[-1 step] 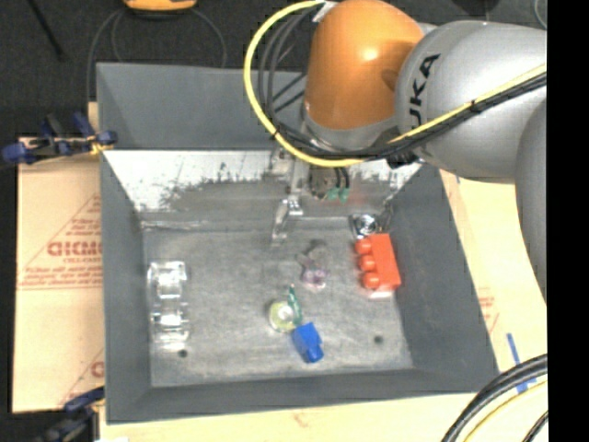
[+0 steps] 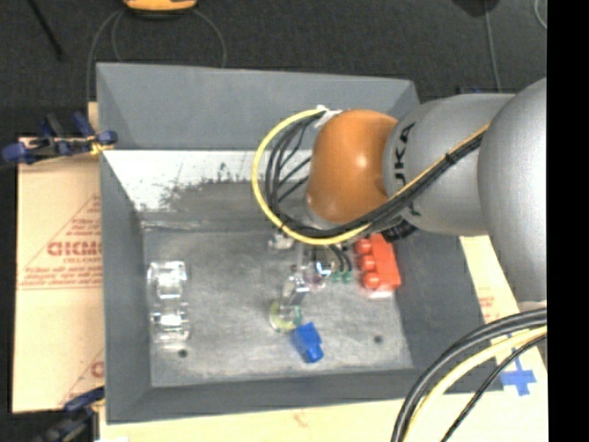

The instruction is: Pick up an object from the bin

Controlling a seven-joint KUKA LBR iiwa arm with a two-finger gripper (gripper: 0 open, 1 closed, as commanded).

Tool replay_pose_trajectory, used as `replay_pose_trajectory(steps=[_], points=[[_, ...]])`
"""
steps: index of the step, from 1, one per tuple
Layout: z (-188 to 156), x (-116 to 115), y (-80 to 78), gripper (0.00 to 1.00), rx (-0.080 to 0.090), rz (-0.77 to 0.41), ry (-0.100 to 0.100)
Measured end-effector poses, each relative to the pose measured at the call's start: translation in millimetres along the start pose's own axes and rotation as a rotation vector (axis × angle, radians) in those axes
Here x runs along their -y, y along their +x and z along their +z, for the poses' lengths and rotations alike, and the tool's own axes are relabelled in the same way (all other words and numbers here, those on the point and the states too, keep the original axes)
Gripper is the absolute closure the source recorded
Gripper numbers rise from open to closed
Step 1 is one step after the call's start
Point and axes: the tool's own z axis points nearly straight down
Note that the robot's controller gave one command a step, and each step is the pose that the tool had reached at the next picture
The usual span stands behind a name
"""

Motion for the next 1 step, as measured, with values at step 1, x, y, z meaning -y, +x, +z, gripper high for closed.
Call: replay_pose_trajectory(steps=[1], points=[[38.1,38.0,78.0,0.00,0.017,-0.097,-0.004]])
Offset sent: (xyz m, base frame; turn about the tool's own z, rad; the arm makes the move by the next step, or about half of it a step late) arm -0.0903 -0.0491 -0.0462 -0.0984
